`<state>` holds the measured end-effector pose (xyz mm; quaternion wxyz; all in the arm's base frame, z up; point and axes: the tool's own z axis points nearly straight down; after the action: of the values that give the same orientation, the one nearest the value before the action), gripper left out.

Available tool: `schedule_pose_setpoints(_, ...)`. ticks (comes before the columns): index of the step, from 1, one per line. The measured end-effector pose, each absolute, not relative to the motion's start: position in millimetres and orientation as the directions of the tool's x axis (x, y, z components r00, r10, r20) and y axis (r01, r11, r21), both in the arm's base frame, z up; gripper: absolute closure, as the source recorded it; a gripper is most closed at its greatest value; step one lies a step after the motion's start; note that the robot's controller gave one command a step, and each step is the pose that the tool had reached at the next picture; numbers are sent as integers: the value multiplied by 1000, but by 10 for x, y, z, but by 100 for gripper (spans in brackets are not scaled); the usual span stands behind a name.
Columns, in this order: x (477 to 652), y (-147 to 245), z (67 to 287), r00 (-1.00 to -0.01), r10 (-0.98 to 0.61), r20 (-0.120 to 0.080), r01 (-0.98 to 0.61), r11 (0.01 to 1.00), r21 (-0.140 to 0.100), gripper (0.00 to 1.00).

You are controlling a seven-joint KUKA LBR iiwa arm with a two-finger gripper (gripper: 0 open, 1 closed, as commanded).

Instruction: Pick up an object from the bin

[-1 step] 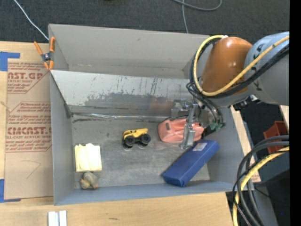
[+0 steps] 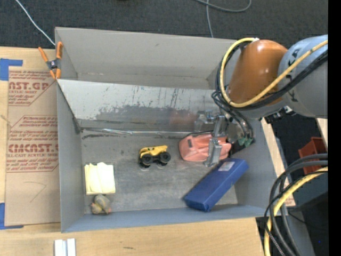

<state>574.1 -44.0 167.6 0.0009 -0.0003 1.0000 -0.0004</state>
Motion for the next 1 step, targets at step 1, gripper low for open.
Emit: schedule_pose_setpoints(1,5793,-698,1014,-990,-141,-4,-141,990,0,0)
